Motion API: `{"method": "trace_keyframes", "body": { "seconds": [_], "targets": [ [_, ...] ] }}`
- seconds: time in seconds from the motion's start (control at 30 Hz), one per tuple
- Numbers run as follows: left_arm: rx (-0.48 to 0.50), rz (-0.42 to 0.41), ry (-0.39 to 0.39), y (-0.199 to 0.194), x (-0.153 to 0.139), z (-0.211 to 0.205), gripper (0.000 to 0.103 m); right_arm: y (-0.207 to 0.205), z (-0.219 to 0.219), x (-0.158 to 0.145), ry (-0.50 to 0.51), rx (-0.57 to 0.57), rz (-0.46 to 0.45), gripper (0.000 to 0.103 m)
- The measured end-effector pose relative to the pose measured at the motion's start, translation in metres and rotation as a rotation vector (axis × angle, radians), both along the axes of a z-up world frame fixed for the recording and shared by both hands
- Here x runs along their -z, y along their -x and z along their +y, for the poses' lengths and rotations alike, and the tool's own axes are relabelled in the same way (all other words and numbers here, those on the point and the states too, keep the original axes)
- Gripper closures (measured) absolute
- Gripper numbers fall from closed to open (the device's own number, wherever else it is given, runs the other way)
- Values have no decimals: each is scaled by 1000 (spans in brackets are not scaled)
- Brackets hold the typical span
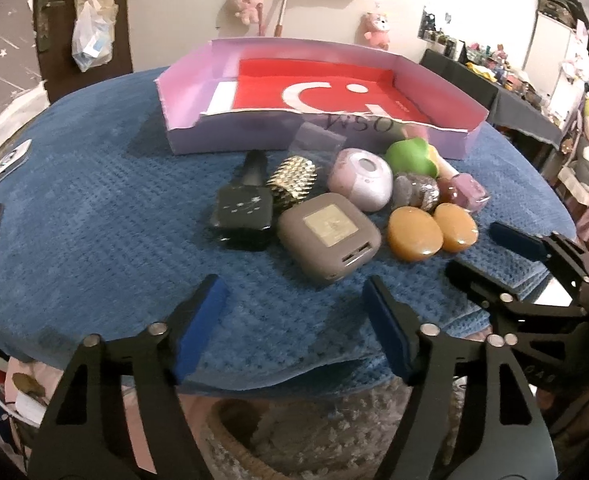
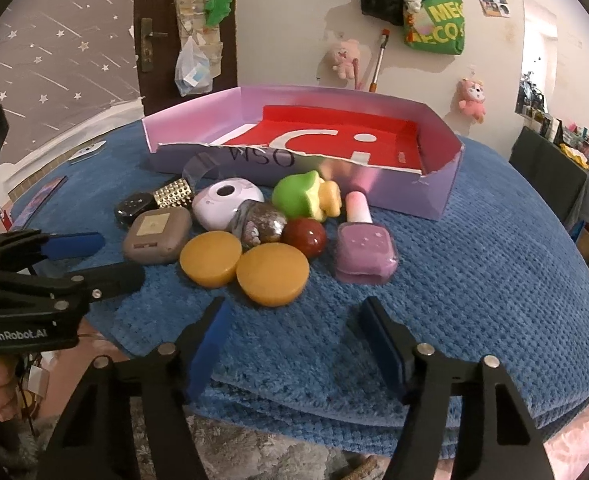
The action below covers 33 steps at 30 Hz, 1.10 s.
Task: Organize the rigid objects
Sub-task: 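Move right tool over an orange soap while left tool approaches the grey case, then close the right tool on the orange soap while the left tool grasps the grey case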
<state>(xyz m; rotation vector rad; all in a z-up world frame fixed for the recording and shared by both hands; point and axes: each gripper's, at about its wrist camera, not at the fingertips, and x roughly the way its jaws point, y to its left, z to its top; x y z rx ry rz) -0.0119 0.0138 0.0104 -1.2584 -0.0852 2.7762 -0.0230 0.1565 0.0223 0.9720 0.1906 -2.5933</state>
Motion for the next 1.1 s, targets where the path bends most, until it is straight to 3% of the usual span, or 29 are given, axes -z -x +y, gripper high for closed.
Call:
{"method": "trace_keyframes", "body": {
  "seconds": [0.17,0.63,0.77,1.1],
  "targets": [
    [15,7,-4,6,0,8,41,6,-3,-1,4,-22,-1,42],
    [51,23,-6,25,0,17,43,18,-3,-1,31,-54,-10,44],
    [60,29,-2,26,1,18,44,16,-4,-2,44,-86,-14,63],
    [76,33,-17,16,-2,15,45,10,-4,-13,79,-94,-6,63]
  ]
}}
